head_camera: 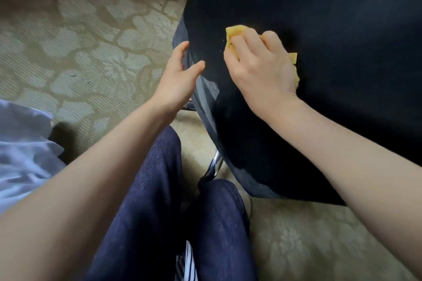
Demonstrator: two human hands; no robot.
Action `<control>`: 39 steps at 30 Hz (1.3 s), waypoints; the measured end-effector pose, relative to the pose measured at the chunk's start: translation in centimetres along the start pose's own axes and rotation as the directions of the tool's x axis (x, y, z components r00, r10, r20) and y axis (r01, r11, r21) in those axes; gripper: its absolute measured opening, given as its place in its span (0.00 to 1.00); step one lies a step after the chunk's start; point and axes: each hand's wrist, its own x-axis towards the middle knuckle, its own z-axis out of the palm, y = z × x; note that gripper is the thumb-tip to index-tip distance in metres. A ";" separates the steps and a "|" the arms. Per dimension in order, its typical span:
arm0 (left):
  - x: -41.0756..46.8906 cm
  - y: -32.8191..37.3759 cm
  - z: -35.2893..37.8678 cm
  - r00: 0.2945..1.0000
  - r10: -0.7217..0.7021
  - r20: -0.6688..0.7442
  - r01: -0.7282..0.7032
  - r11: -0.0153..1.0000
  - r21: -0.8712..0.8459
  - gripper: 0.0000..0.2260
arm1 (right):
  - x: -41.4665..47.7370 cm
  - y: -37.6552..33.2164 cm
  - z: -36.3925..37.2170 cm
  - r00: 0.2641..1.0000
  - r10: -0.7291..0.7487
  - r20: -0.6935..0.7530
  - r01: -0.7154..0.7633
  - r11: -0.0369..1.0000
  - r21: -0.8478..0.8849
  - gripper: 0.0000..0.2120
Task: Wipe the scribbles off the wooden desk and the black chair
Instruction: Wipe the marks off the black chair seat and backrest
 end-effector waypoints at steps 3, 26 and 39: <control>1.2 -0.4 0.1 1.000 -0.007 0.030 0.008 1.000 -0.010 0.22 | 0.1 -2.4 1.7 0.983 -0.101 0.152 0.094 0.994 0.051 0.08; 0.0 0.7 3.2 0.922 -0.064 0.382 -0.034 0.969 0.243 0.24 | -19.0 -8.9 -0.6 0.621 -0.622 0.478 0.466 0.783 0.412 0.18; -3.9 0.9 7.2 0.940 -0.033 0.339 -0.040 0.977 0.208 0.24 | -20.5 -2.2 -2.9 0.967 -0.200 0.161 0.119 0.904 0.410 0.15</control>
